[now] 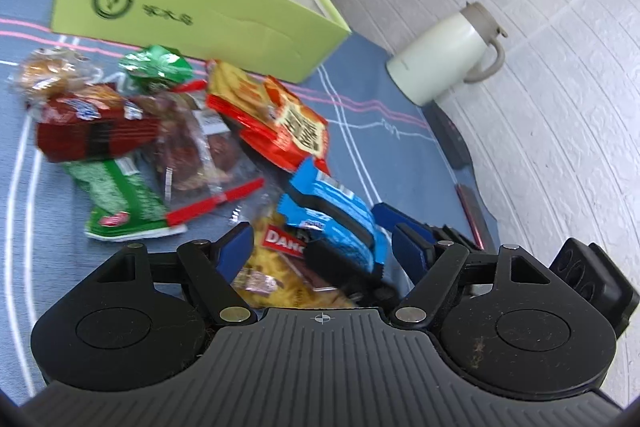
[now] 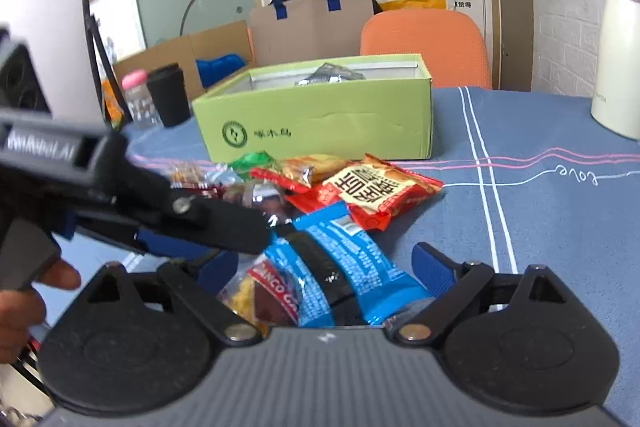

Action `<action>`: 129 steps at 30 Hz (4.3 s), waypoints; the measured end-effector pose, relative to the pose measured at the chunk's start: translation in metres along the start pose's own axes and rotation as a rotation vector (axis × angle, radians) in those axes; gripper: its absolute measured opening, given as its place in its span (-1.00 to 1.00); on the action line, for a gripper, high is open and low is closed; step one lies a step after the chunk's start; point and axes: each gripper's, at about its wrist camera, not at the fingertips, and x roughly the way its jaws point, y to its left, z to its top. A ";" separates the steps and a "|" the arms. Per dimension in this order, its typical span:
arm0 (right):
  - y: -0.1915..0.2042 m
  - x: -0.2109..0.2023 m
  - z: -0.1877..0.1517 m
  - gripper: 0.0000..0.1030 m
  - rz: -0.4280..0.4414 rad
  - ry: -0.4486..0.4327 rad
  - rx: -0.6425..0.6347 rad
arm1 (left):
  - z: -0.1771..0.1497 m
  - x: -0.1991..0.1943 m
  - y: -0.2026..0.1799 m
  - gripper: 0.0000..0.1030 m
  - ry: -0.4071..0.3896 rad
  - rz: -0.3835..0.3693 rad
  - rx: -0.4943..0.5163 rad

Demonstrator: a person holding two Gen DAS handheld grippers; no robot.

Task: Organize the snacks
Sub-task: 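Move the left gripper back toward the blue Danco bag, then close the left gripper on the blue Danco bag, then carry the blue bag over the lime-green box and open the left gripper, then move the left gripper to the yellow Danco Galette waffle bag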

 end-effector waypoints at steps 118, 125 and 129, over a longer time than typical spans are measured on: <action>0.038 -0.012 -0.027 0.99 0.058 0.037 0.135 | -0.044 -0.047 0.049 0.37 -0.056 0.071 -0.076; 0.044 -0.011 -0.030 0.99 0.031 0.034 0.032 | -0.032 -0.033 0.032 0.42 -0.064 0.105 -0.065; 0.038 0.004 -0.031 0.99 0.060 0.055 0.085 | -0.028 -0.019 0.027 0.42 -0.045 0.134 -0.053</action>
